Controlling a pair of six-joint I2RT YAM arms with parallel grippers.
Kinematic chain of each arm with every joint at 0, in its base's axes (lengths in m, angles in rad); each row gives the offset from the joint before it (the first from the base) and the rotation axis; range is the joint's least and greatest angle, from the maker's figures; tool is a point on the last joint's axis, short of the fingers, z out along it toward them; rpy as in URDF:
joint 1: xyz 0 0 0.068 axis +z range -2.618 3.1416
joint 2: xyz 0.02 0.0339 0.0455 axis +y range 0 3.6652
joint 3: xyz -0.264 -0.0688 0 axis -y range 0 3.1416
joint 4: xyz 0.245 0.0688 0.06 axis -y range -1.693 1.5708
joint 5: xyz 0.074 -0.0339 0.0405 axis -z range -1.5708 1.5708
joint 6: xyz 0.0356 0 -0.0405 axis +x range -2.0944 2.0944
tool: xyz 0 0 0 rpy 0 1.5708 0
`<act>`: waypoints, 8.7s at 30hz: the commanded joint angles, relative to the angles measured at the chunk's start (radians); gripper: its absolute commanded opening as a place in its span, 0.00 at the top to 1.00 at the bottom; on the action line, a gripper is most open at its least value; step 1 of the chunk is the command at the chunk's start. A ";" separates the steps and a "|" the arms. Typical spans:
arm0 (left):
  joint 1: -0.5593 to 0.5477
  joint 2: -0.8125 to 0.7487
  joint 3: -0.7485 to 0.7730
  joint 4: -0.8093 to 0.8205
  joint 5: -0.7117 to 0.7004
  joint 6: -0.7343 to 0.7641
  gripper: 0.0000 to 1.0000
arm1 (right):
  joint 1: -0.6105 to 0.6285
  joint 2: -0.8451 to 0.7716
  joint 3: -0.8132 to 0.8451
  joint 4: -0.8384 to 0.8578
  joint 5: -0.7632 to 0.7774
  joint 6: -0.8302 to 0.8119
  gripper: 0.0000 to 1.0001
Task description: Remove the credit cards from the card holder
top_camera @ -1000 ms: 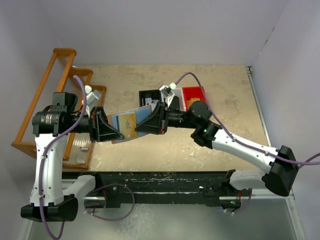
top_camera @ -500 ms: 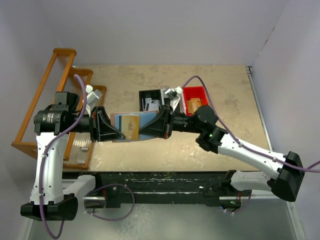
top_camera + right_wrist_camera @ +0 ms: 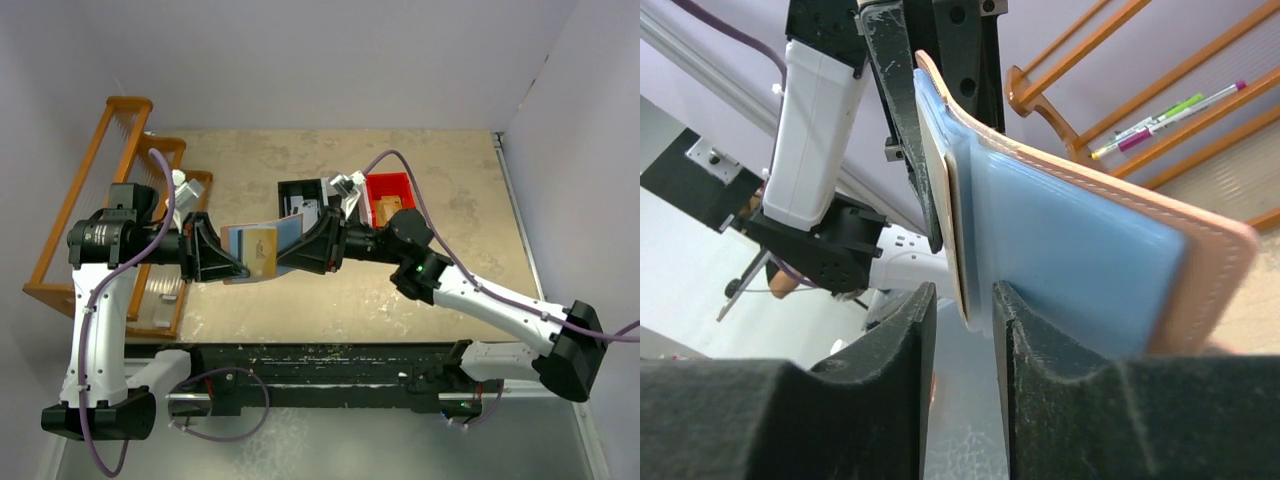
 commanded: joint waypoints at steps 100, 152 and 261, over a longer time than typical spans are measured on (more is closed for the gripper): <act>0.000 -0.003 0.037 0.126 0.204 -0.125 0.88 | 0.032 -0.046 -0.043 0.083 0.022 0.006 1.00; 0.006 -0.053 -0.084 0.480 -0.421 -0.332 1.00 | -0.546 0.133 0.320 -1.127 0.615 -0.458 1.00; 0.006 -0.125 -0.052 0.552 0.001 -0.473 0.71 | -0.027 0.013 0.182 -0.292 0.145 -0.144 1.00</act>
